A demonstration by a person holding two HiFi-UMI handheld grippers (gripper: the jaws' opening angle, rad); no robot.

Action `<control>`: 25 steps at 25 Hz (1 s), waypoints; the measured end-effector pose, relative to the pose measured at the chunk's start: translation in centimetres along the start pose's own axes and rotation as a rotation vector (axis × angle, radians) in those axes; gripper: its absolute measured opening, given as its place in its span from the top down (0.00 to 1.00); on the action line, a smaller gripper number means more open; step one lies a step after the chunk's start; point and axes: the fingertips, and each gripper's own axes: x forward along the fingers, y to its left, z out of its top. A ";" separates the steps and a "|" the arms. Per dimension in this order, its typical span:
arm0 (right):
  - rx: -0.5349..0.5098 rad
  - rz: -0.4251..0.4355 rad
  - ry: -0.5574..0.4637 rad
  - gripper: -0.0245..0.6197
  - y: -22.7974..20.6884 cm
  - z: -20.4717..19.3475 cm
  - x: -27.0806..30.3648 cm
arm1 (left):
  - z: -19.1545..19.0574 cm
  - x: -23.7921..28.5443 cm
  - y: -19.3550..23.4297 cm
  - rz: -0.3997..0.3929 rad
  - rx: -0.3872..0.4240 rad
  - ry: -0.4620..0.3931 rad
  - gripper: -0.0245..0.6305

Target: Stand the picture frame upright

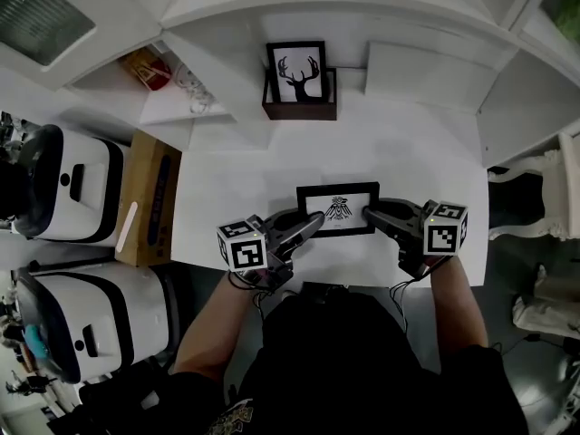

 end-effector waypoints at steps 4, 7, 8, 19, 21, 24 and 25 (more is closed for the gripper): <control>-0.067 0.061 0.071 0.85 1.3 -0.6 2.9 | 0.5 -2.9 0.7 0.072 0.078 0.015 0.84; -0.117 0.085 0.112 0.85 2.1 -0.9 5.0 | 0.5 -5.0 1.5 0.132 0.133 0.043 0.82; -0.130 0.085 0.124 0.85 2.4 -1.0 5.7 | 0.5 -5.7 1.9 0.146 0.144 0.053 0.81; -0.348 -0.031 0.222 0.85 4.6 -2.6 13.5 | 2.2 -12.5 7.2 0.300 0.357 0.264 0.72; -0.391 -0.073 0.220 0.85 4.5 -2.3 15.0 | 3.4 -13.4 8.2 0.308 0.419 0.284 0.72; -0.458 -0.148 0.241 0.85 4.0 -2.1 17.3 | 5.0 -14.7 9.9 0.339 0.532 0.320 0.71; -0.468 -0.169 0.247 0.85 3.8 -2.1 18.0 | 5.4 -15.1 10.4 0.345 0.564 0.329 0.71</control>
